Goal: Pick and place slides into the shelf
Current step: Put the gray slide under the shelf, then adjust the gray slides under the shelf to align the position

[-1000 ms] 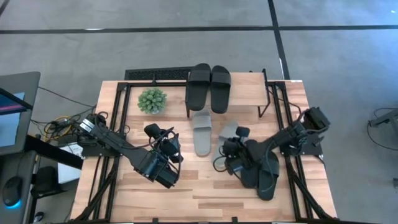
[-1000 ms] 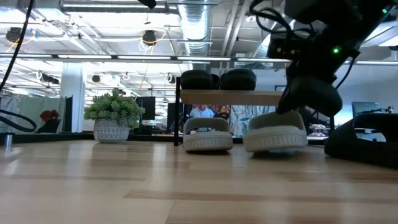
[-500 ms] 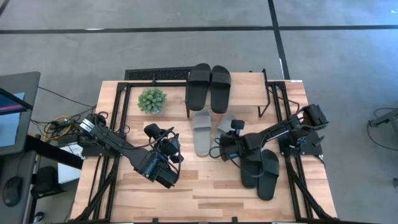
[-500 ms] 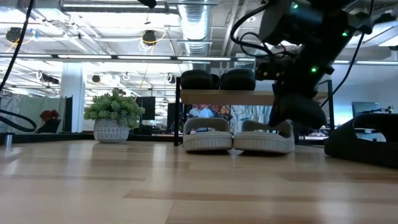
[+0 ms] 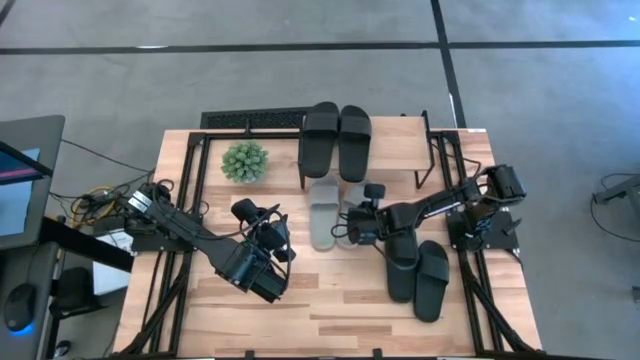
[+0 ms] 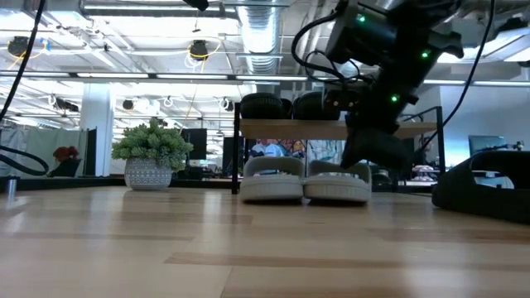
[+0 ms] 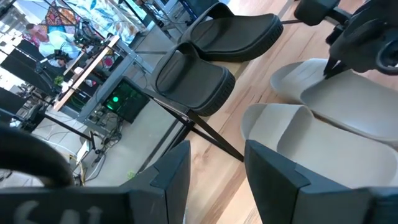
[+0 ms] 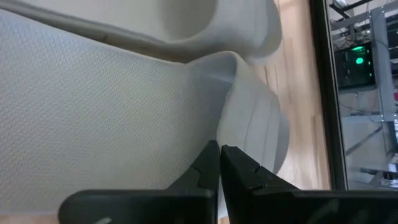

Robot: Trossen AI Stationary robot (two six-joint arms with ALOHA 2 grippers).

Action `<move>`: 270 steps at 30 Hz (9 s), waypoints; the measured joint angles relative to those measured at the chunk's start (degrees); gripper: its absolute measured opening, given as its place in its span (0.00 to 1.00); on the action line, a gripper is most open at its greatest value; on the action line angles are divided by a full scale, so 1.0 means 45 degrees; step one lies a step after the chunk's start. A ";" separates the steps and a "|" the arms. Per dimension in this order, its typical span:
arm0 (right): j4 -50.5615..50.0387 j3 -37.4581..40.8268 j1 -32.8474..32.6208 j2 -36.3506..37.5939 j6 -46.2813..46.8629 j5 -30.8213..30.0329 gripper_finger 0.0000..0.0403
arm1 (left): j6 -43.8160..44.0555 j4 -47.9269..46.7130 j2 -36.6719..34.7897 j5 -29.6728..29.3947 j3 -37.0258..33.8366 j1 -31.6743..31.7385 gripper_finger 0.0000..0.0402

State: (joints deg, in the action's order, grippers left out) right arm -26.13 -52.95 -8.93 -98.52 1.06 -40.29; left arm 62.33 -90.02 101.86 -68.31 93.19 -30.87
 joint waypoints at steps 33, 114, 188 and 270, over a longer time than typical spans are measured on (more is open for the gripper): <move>0.2351 0.0005 0.1191 -0.0005 -0.4055 0.1334 0.00 | 0.0223 0.0000 0.0000 -0.0015 0.0000 0.0000 0.35; 0.3879 0.0000 -0.3814 0.0981 0.5757 0.3077 0.00 | -1.2452 1.5808 -0.0068 0.7630 -0.6869 0.2039 0.00; 0.0166 -0.0049 -0.2203 -0.0758 1.0801 0.1301 0.00 | -1.2915 1.7908 -0.0068 1.0580 -0.8500 0.4041 0.00; 0.0180 -0.0049 -0.0627 -0.0772 0.7645 0.1905 0.00 | -1.2177 1.6598 0.0345 1.0896 -0.8487 0.4674 0.00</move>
State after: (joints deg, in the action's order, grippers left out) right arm -25.32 -53.17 -11.75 -102.00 35.46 -31.71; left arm 7.53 -15.33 103.42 -19.28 55.00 -9.84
